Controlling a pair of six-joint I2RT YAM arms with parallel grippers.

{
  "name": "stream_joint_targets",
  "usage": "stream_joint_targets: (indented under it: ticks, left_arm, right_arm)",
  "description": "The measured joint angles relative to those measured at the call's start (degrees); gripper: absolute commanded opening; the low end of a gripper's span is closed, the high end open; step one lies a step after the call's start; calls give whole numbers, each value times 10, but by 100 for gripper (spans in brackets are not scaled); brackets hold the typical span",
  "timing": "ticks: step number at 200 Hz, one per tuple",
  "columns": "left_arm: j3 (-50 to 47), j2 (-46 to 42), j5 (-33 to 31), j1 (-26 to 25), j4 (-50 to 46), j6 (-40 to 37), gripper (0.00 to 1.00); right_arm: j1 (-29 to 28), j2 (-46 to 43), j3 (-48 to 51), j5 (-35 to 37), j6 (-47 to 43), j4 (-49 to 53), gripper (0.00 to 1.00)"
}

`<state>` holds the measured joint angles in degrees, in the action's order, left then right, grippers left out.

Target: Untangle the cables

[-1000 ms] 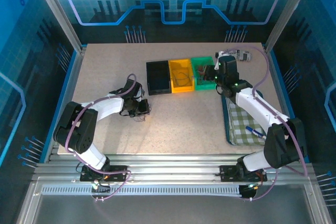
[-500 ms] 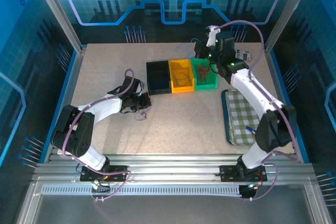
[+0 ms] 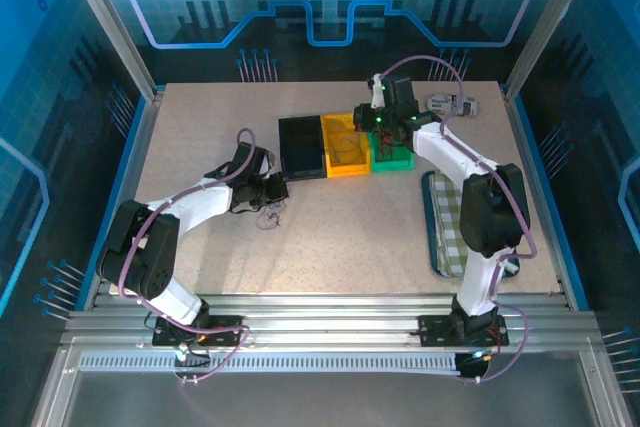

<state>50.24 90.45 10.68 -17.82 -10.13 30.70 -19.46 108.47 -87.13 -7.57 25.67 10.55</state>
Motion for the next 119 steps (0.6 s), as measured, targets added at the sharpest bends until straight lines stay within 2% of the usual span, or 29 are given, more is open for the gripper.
stream_joint_targets:
  ticks: [23, 34, 40, 56, 79, 119]
  left_arm:
    - [1, 0, 0, 0, 0, 0, 0]
    - [2, 0, 0, 0, 0, -1, 0]
    - [2, 0, 0, 0, 0, -2, 0]
    - [2, 0, 0, 0, 0, -2, 0]
    - [2, 0, 0, 0, 2, -2, 0]
    - [2, -12, 6, 0, 5, -2, 0]
  right_arm:
    - [0, 10, -6, 0, 0, 11, 2]
    - [0, 13, -7, 0, 0, 17, 5]
    - [0, 16, -9, 0, 0, 22, 10]
    - [0, 28, -22, -1, 3, 36, 32]
    - [-3, 37, -26, -2, -1, 46, 46]
    - [-9, 35, -26, 8, -5, 49, 52]
